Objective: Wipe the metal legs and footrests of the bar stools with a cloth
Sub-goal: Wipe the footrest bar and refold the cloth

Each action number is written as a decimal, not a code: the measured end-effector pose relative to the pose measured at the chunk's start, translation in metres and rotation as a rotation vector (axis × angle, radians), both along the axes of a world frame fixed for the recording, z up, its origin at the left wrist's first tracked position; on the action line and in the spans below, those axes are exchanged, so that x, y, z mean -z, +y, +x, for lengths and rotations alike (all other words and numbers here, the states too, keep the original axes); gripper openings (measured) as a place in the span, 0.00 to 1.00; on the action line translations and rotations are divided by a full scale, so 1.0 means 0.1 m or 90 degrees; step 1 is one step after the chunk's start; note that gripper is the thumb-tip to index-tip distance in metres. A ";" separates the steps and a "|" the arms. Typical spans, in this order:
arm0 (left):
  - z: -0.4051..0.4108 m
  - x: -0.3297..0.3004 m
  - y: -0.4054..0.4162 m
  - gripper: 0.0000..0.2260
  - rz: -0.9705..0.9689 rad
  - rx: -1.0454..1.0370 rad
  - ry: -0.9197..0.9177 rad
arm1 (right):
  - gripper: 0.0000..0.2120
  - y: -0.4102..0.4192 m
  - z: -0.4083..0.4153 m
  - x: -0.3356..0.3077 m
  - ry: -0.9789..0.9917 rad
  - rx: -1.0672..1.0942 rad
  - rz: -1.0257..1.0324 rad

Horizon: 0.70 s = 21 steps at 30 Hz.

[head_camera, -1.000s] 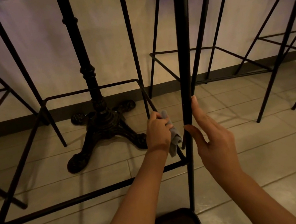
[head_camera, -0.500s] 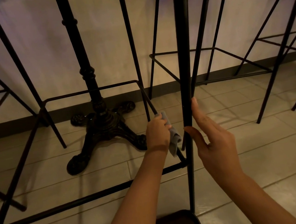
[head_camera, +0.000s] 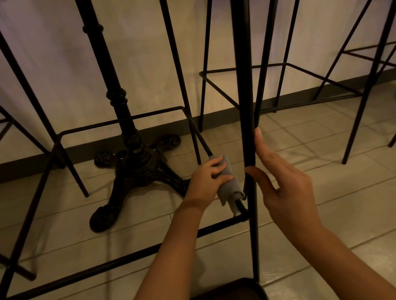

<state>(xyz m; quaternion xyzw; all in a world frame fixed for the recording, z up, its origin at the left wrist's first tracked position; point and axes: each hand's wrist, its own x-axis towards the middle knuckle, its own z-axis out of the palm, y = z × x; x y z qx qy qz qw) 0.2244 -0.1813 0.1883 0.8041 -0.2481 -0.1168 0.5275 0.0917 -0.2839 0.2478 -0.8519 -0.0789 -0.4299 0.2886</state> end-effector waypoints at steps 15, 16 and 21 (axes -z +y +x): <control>-0.37 -0.07 0.03 0.18 0.027 0.044 -0.009 | 0.25 0.02 0.03 0.02 -0.018 0.035 -0.024; -0.41 -0.10 0.04 0.17 0.019 0.039 0.013 | 0.25 0.02 0.03 0.02 -0.018 0.035 -0.024; -0.46 -0.19 0.02 0.15 -0.013 0.025 0.100 | 0.26 0.03 0.02 0.03 -0.003 0.039 -0.020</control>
